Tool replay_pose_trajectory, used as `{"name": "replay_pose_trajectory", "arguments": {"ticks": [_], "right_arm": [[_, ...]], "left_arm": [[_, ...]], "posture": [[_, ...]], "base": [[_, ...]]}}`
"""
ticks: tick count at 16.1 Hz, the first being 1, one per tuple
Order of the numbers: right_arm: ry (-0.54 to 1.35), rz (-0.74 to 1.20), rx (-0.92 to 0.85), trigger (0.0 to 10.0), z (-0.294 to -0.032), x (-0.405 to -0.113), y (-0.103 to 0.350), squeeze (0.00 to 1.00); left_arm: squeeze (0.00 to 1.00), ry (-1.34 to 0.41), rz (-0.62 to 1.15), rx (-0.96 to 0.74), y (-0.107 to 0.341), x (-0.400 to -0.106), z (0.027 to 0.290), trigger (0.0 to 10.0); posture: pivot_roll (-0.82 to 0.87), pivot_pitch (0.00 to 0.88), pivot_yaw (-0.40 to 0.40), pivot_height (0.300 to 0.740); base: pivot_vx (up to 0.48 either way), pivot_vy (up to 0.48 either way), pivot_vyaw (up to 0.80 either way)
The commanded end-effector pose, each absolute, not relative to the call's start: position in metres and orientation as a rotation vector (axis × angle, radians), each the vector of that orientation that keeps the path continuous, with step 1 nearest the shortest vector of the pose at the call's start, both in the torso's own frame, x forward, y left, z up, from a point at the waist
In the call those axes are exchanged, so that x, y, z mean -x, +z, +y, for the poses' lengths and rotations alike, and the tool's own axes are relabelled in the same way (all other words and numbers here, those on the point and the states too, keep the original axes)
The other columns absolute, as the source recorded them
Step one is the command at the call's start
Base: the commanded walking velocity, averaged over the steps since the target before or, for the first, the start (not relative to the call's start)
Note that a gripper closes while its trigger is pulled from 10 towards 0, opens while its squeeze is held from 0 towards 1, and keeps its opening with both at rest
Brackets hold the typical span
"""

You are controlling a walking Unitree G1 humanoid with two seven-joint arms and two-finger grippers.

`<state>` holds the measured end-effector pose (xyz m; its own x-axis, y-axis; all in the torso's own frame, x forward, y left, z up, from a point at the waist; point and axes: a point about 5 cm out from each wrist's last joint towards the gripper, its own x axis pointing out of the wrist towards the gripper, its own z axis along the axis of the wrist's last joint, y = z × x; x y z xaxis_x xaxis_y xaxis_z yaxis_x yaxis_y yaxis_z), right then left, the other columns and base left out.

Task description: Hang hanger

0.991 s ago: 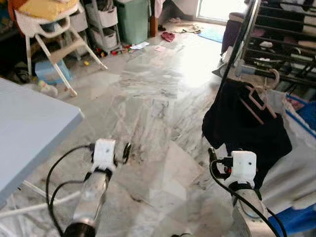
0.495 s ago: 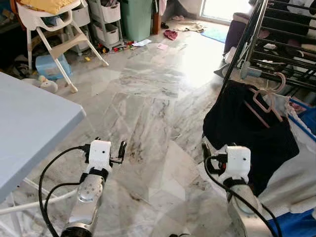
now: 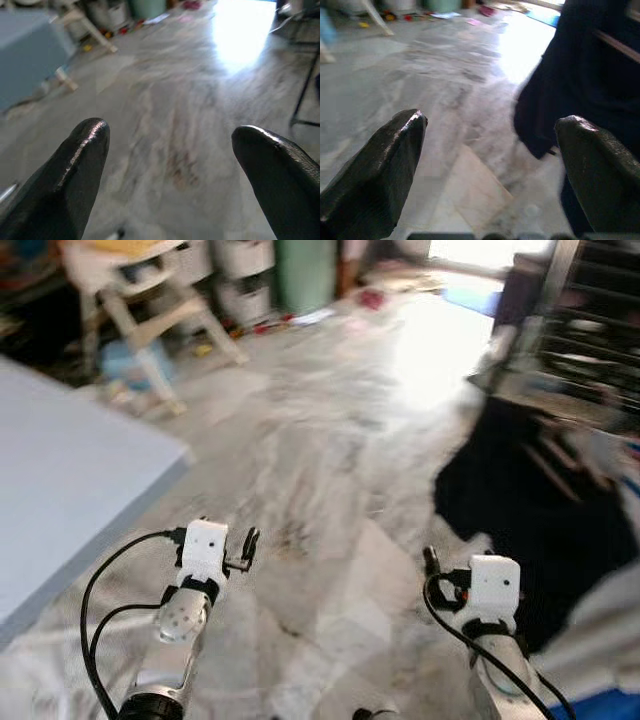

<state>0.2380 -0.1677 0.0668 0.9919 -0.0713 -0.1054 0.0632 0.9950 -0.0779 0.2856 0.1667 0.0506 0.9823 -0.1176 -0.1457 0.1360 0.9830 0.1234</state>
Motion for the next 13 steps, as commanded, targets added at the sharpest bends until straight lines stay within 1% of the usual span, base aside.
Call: {"name": "replay_pose_trajectory", "arguments": {"ticks": [1,3,4,7,10,13], "right_arm": [[-0.085,0.084,0.073,10.0,-0.172,-0.242,0.073,0.0],[-0.098,0.066,0.076,10.0,-0.176,-0.246,0.078,0.0],[-0.129,0.051,0.078,10.0,-0.183,-0.249,0.082,0.0],[-0.167,0.061,0.076,10.0,-0.188,-0.246,0.082,0.0],[-0.171,0.066,0.065,10.0,-0.185,-0.241,0.079,0.0],[-0.175,0.061,0.064,10.0,-0.182,-0.237,0.08,0.0]], "left_arm": [[0.0,-0.131,0.149,-0.134,0.049,-0.287,0.167,10.0],[0.0,-0.133,0.14,-0.127,0.052,-0.29,0.165,10.0],[0.0,-0.134,0.135,-0.109,0.054,-0.293,0.163,10.0],[0.0,-0.159,0.127,-0.06,0.058,-0.298,0.16,10.0],[0.0,-0.188,0.133,-0.026,0.056,-0.295,0.155,10.0],[0.0,-0.255,0.137,0.026,0.054,-0.29,0.147,10.0]], "posture": [[-0.12,0.13,0.046,0.74],[-0.13,0.132,0.047,0.74],[-0.13,0.141,0.045,0.74],[-0.14,0.151,0.042,0.74],[-0.15,0.156,0.047,0.74],[-0.16,0.162,0.05,0.74]], "base": [[0.0,0.0,0.0],[0.0,0.0,0.0],[0.0,0.0,0.0],[0.0,0.0,0.0],[0.0,0.0,-0.8],[0.0,0.0,0.0]]}}
